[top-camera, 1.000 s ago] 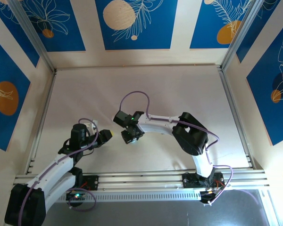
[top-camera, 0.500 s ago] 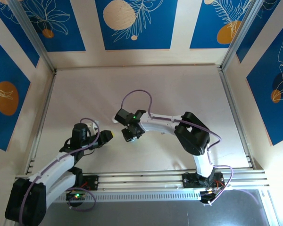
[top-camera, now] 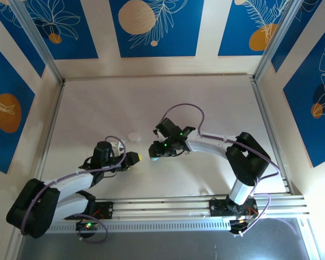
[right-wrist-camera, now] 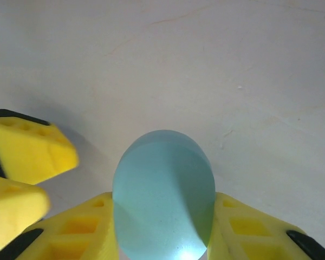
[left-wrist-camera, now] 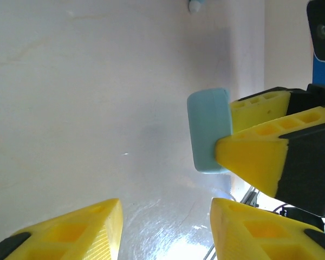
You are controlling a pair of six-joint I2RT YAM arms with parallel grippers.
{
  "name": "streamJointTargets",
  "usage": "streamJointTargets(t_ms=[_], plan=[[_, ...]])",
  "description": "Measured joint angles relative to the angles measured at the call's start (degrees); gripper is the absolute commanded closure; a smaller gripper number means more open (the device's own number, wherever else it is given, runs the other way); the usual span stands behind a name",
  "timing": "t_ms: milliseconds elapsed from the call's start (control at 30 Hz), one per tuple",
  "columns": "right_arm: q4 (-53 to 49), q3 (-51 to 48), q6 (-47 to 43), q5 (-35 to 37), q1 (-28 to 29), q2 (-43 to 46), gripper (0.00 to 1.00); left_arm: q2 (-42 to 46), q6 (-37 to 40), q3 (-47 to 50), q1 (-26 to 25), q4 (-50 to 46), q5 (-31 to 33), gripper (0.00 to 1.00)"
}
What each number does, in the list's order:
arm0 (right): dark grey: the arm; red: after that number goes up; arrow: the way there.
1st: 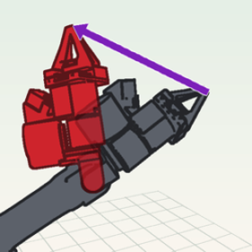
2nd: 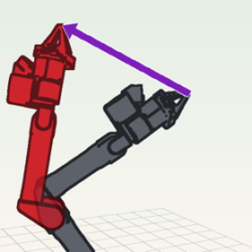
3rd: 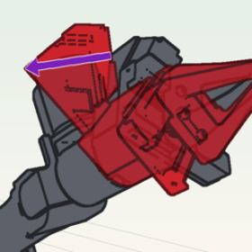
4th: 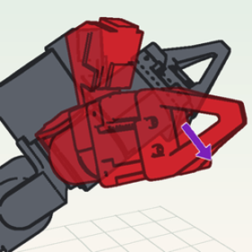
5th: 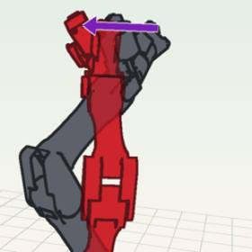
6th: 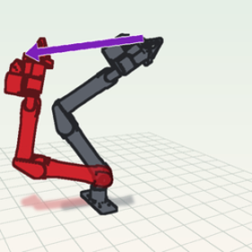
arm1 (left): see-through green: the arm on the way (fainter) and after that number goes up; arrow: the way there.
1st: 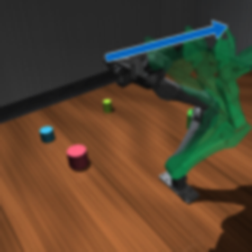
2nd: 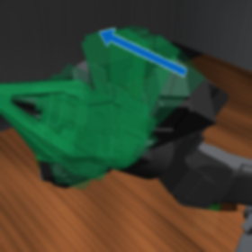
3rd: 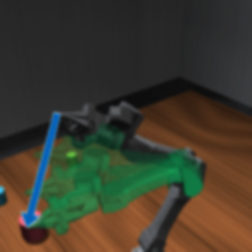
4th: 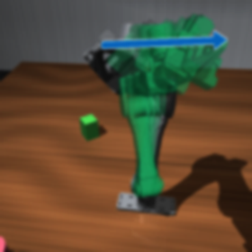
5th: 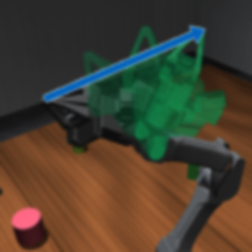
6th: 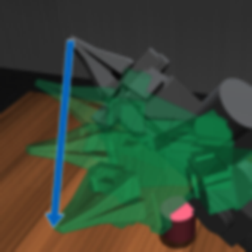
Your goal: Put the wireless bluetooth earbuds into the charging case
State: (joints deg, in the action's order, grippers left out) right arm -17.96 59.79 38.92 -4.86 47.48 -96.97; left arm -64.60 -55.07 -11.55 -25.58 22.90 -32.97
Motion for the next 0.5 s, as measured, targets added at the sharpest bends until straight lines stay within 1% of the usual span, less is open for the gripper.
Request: streamJointTargets(t_ms=[267, 500], plan=[[6.99, -2.82, 3.26, -7.67, -1.42, 1.90, 0.71, -4.02, -2.10, -0.28, -0.59, 6.56, 0.00, 0.49], [9.46, -3.56, 4.72, -10.47, -1.79, 1.95, 0.72, -4.26, -3.08, -0.42, -0.59, 8.50, -0.02, 0.46]])
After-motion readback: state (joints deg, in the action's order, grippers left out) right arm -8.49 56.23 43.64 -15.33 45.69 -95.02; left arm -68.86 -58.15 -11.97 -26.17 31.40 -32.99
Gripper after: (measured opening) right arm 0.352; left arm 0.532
